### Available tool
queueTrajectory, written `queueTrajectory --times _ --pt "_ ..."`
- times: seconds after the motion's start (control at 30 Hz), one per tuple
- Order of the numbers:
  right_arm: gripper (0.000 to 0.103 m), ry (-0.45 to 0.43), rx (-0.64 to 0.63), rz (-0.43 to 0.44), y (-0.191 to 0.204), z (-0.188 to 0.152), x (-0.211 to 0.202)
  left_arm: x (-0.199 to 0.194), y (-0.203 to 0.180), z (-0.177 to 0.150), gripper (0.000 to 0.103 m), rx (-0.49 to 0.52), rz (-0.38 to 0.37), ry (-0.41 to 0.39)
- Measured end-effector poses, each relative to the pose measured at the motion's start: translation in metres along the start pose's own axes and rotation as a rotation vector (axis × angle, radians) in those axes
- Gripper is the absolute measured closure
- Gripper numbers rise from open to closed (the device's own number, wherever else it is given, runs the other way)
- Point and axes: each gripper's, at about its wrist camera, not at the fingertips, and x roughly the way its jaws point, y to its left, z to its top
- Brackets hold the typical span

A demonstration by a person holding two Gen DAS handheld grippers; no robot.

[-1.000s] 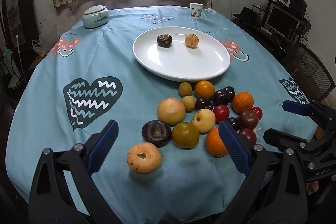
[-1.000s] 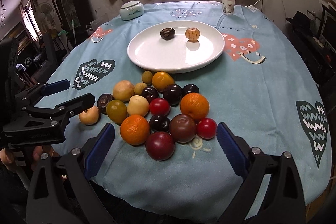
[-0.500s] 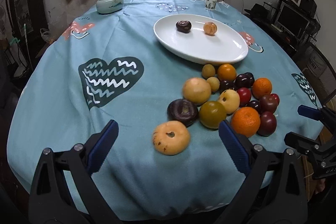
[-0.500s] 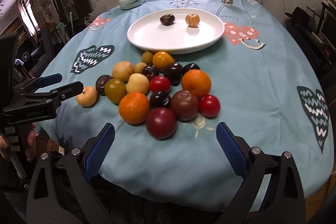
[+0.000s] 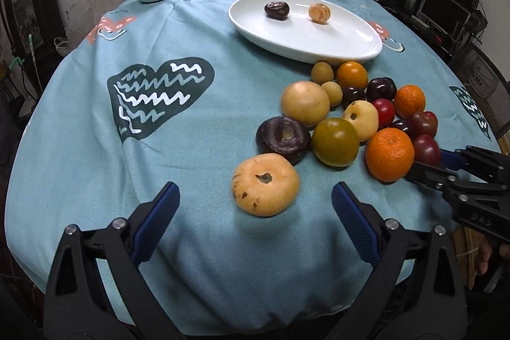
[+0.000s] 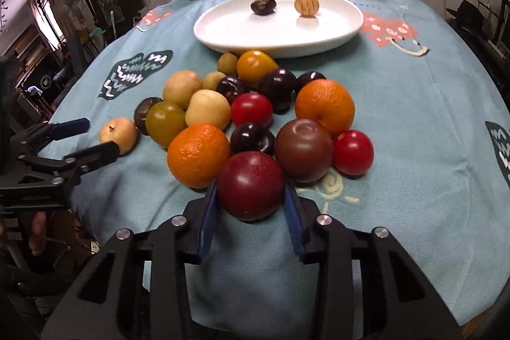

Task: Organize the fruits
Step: 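Grasp a dark red plum with the right gripper while the left grasps the tan fruit, then carry the plum and tan fruit onto the plate and open both grippers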

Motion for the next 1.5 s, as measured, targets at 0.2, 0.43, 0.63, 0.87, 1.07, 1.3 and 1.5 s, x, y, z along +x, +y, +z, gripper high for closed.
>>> queueTrajectory --times 0.2,0.43,0.63,0.87,1.07,1.3,1.5 --pt "0.063 -0.025 0.01 -0.019 -0.005 -0.001 -0.017 0.007 -0.001 0.001 0.018 -0.015 -0.027 -0.008" --pt "0.063 -0.027 0.017 -0.005 -0.005 0.0 -0.02 0.016 -0.007 0.001 0.056 -0.018 -0.051 0.015" --pt "0.063 -0.042 0.022 0.004 -0.005 -0.001 -0.026 -0.009 -0.012 0.007 0.056 0.0 -0.079 -0.064" --pt "0.063 -0.074 0.038 0.027 -0.011 0.009 -0.033 -0.017 -0.021 0.026 0.056 0.024 -0.115 -0.078" --pt "0.063 -0.102 0.042 0.032 -0.018 0.025 -0.035 -0.012 -0.03 0.051 0.056 0.049 -0.123 -0.084" --pt "0.063 -0.108 0.036 0.035 -0.028 0.056 -0.024 0.005 -0.036 0.101 0.056 0.079 -0.111 -0.095" --pt "0.063 -0.126 -0.008 0.005 -0.042 0.116 -0.009 0.029 -0.035 0.168 0.056 0.07 -0.104 -0.097"
